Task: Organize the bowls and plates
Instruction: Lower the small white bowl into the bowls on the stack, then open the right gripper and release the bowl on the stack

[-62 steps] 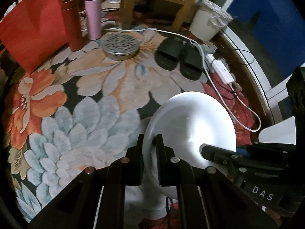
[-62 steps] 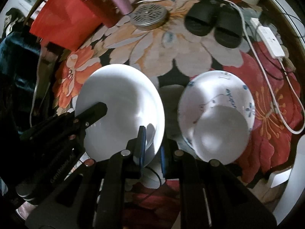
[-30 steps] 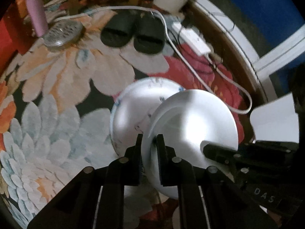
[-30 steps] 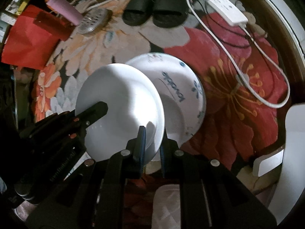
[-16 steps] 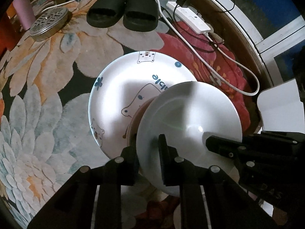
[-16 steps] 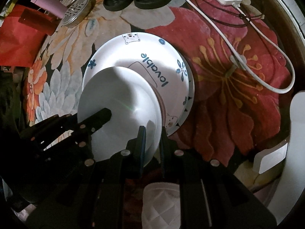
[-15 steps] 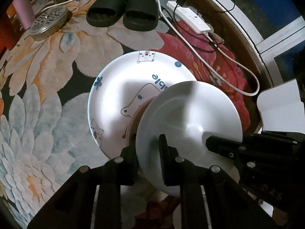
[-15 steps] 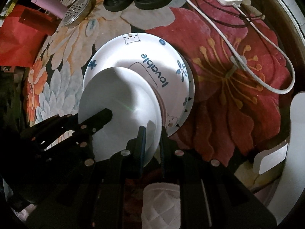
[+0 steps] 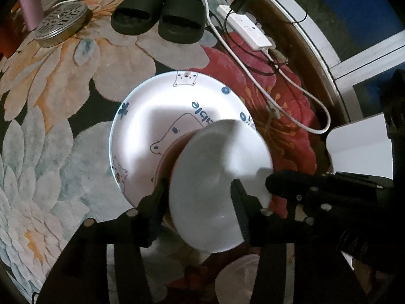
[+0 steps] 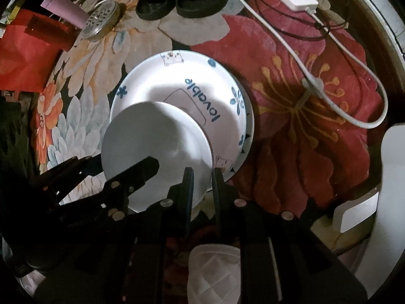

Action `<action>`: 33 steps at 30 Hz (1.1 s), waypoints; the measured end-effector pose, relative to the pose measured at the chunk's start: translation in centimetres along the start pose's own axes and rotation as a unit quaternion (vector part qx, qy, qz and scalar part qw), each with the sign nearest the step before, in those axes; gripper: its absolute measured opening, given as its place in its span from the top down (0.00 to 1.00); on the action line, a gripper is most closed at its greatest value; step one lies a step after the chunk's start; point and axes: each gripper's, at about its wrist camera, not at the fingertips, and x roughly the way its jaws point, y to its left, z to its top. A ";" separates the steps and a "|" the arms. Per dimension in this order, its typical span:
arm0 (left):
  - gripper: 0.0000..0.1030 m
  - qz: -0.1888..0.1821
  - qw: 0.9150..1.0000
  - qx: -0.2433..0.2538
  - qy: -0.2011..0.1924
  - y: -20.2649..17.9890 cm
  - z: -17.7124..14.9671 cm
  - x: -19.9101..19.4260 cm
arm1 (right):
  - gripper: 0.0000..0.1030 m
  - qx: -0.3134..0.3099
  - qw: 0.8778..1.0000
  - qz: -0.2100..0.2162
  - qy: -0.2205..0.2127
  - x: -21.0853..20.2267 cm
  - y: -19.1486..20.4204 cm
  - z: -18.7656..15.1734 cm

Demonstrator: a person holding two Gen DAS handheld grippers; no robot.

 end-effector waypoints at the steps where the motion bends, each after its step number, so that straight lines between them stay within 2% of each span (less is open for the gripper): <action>1: 0.42 -0.006 1.000 -0.003 0.001 0.1 0.0 -0.2 | 0.84 0.000 1.000 -0.001 -0.003 -0.2 0.0 0.1; 3: 0.30 -0.018 1.000 -0.009 -0.002 0.1 0.0 -0.6 | 0.84 0.002 1.000 -0.009 -0.016 -1.0 -0.3 0.2; 5: 0.01 0.005 1.000 -0.012 -0.015 0.2 -0.1 -1.3 | 0.84 0.012 1.000 -0.012 -0.025 -1.5 -0.8 0.2; 7: 0.01 -0.001 1.000 -0.017 -0.026 0.5 -0.1 -1.9 | 0.71 0.025 0.999 -0.005 -0.030 -1.7 -1.4 0.2; 9: 0.01 0.000 0.999 -0.022 -0.036 1.0 -0.1 -2.6 | 0.37 0.039 0.999 -0.006 -0.037 -1.9 -1.8 0.2; 12: 0.01 0.018 0.998 -0.020 -0.055 1.4 -0.2 -3.5 | 0.24 0.047 0.998 0.004 -0.045 -2.1 -1.9 -0.1; 22: 0.01 0.075 0.992 0.010 -0.105 2.5 -1.4 -6.3 | 0.15 -0.018 0.995 -0.047 -0.091 -2.8 1.1 -0.6; 33: 0.01 0.085 0.987 0.002 -0.136 3.7 -3.0 -8.3 | 0.15 -0.052 0.990 -0.070 -0.112 -2.9 3.8 -1.3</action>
